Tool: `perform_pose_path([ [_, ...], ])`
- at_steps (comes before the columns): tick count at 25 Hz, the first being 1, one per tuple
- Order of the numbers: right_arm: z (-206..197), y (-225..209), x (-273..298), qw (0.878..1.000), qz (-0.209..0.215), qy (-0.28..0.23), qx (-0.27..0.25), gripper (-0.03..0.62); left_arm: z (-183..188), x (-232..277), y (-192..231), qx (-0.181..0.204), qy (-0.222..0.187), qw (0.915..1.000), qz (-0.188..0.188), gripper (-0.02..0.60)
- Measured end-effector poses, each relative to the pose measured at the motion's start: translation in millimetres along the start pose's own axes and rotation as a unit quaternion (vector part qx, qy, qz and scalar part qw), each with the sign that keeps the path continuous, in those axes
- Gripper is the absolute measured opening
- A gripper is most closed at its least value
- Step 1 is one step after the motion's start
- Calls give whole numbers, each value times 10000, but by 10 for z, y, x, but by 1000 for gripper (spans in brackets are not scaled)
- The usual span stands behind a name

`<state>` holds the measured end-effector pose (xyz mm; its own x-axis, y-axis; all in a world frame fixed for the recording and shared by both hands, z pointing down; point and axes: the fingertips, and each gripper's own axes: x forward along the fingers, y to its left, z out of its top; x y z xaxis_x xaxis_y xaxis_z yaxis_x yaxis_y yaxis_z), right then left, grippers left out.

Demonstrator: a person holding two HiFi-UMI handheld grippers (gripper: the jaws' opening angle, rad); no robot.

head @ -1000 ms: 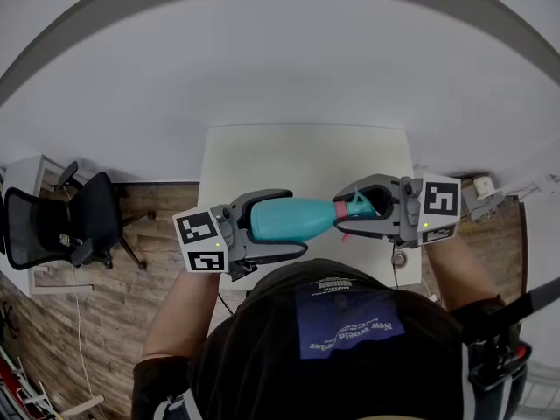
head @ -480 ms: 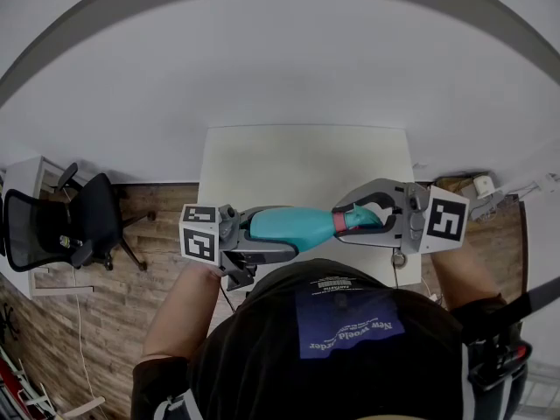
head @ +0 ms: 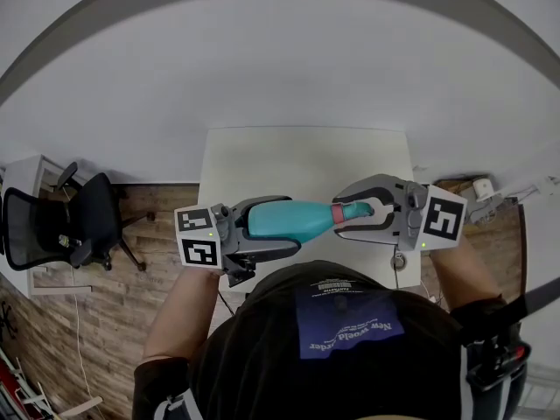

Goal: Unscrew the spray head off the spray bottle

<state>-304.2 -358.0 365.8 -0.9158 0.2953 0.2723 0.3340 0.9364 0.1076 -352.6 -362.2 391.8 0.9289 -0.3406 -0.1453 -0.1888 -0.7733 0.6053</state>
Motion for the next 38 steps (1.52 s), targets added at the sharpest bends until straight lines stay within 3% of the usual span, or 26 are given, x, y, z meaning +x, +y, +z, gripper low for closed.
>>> perform_pose_path([
  [2, 18, -28, -47, 9997, -60, -91, 227, 210, -3, -11, 14, 274, 7, 9995, 157, 474],
  [5, 115, -146, -89, 9975, -237, -342, 565, 248, 30, -127, 7, 791, 29, 9962, 367, 474],
  [9, 136, -382, -267, 9839, -571, -870, 1455, 252, 47, -277, 0, 1796, 186, 9806, 760, 474],
  [13, -61, -591, -551, 9472, -666, -1310, 2849, 252, 111, -233, 17, 2706, 291, 9560, 1094, 474],
  [18, -429, -628, -673, 8785, -417, -1601, 4483, 284, 133, -148, -18, 3503, 450, 9249, 1408, 474],
  [20, -544, -601, -612, 8451, -239, -1718, 5056, 284, 101, -152, -46, 3976, 619, 9053, 1362, 474],
  [22, -558, -554, -383, 8121, 6, -1813, 5547, 284, 76, -265, -71, 4567, 849, 8766, 1254, 474],
  [25, -513, -460, -48, 7736, 435, -1867, 6040, 285, 65, -410, -85, 4938, 978, 8536, 1341, 474],
  [27, -489, -433, -7, 7628, 671, -1920, 6138, 285, 39, -344, -94, 5116, 967, 8425, 1384, 474],
  [30, -449, -378, -21, 7564, 961, -1941, 6172, 285, -59, -167, -133, 5411, 1015, 8238, 1348, 474],
  [36, -441, -327, 66, 7448, 1258, -1776, 6308, 284, -153, 6, -191, 6189, 1467, 7599, 1339, 474],
  [38, -447, -306, 73, 7449, 1325, -1734, 6305, 282, -177, 54, -196, 6358, 1578, 7437, 1335, 474],
])
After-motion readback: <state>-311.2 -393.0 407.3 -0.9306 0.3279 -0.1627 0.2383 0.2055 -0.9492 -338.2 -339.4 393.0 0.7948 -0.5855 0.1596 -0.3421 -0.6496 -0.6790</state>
